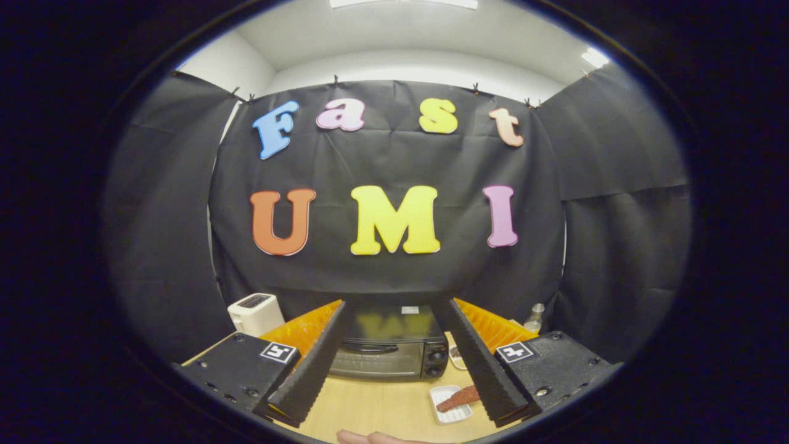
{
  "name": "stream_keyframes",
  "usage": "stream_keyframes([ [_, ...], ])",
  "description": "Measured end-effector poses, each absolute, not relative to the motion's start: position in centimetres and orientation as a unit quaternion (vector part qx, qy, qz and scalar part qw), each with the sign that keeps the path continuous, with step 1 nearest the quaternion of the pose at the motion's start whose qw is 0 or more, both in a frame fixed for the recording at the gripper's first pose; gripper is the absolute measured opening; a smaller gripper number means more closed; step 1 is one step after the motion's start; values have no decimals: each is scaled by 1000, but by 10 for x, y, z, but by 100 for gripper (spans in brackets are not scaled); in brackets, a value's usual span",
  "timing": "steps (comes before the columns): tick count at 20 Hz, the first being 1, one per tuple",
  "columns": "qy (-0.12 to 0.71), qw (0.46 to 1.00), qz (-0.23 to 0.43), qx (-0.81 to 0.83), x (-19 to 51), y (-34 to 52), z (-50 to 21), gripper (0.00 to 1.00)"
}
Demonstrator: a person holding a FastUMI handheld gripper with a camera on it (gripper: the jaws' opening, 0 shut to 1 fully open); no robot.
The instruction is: Open the toaster oven, put the food inside, and close the toaster oven door.
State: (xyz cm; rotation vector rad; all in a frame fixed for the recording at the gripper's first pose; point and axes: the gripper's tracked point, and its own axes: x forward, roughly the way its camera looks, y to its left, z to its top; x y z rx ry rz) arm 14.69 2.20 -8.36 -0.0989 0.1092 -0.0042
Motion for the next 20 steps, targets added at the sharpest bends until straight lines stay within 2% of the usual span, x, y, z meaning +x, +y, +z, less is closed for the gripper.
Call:
stream_keyframes([
  [7,138,989,0,-52,251,36,-182,100],
  [12,225,974,1,-30,291,51,-256,100],
  [16,230,973,-9,-13,305,53,-272,100],
  [20,228,972,13,-49,321,64,-274,100],
])
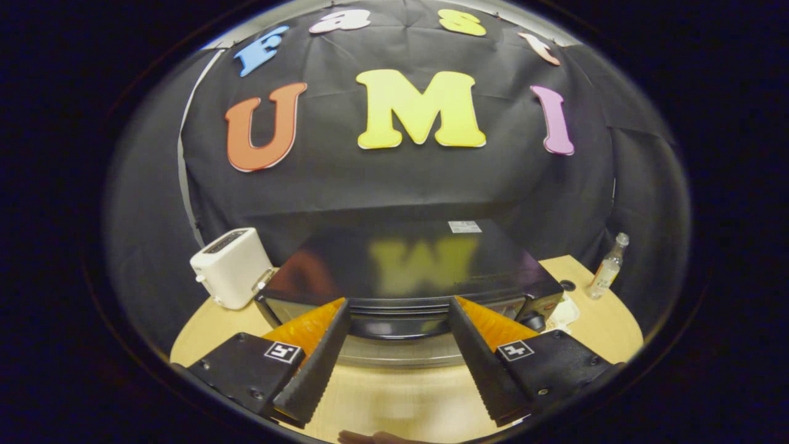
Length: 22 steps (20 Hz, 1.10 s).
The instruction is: Open the toaster oven, put the food inside, and close the toaster oven door.
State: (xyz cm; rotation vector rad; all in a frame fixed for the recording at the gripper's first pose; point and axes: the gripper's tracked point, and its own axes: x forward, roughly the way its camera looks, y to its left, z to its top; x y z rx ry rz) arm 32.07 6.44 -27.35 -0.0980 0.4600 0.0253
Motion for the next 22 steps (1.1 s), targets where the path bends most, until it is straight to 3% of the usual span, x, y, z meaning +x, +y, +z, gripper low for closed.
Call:
stream_keyframes([
  [10,244,968,15,-57,322,67,-277,100],
  [22,274,960,-15,-56,241,61,-300,100],
])
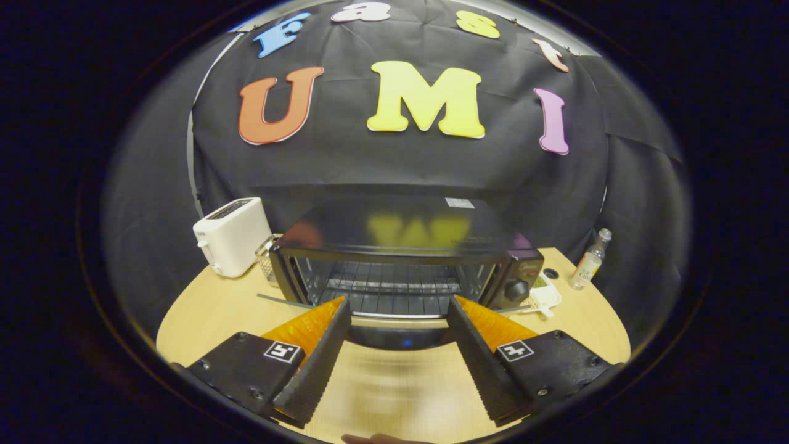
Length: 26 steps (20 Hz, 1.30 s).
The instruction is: Open the toaster oven, put the food inside, and close the toaster oven door.
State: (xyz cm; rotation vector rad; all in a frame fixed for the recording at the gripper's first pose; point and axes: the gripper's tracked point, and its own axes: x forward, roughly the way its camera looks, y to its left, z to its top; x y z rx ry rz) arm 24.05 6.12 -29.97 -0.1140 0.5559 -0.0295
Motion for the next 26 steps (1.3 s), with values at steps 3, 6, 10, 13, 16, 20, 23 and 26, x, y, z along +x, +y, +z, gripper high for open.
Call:
stream_keyframes([
  [3,288,957,-19,-38,223,57,-312,100],
  [6,294,955,-15,-48,205,55,-325,100],
  [10,304,951,-15,-52,187,51,-347,100],
  [13,325,944,-19,-47,170,47,-366,100],
  [16,369,928,-25,-41,155,42,-396,100],
  [20,428,903,-31,-18,145,37,-437,100],
  [23,408,913,-9,-14,149,45,-428,99],
  [26,403,915,21,-11,146,49,-420,99],
])
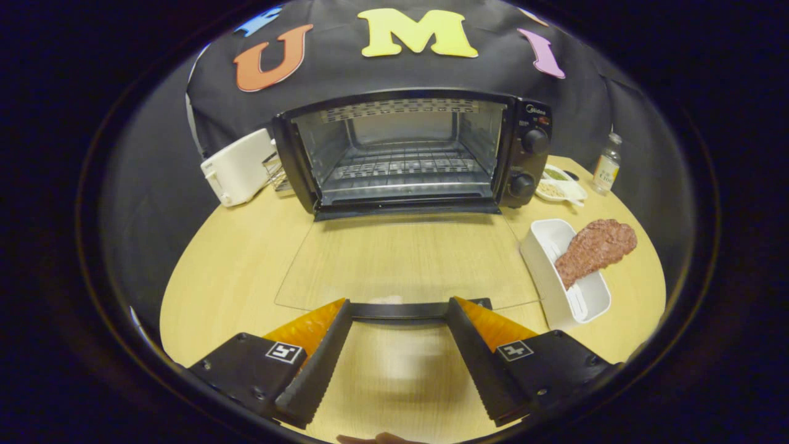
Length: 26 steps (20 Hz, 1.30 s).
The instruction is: Open the toaster oven, put the food inside, and close the toaster oven door.
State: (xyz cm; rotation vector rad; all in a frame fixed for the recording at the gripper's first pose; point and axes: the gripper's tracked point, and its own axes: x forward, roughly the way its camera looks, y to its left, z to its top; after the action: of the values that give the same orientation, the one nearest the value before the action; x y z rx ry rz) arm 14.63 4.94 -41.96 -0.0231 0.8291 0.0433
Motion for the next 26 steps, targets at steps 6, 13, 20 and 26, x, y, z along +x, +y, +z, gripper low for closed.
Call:
stream_keyframes([
  [6,376,925,50,-25,134,16,-369,99],
  [13,359,929,71,-48,113,-64,-308,99],
  [20,382,922,56,30,116,-177,-296,99],
  [26,403,907,79,96,143,-222,-322,94],
])
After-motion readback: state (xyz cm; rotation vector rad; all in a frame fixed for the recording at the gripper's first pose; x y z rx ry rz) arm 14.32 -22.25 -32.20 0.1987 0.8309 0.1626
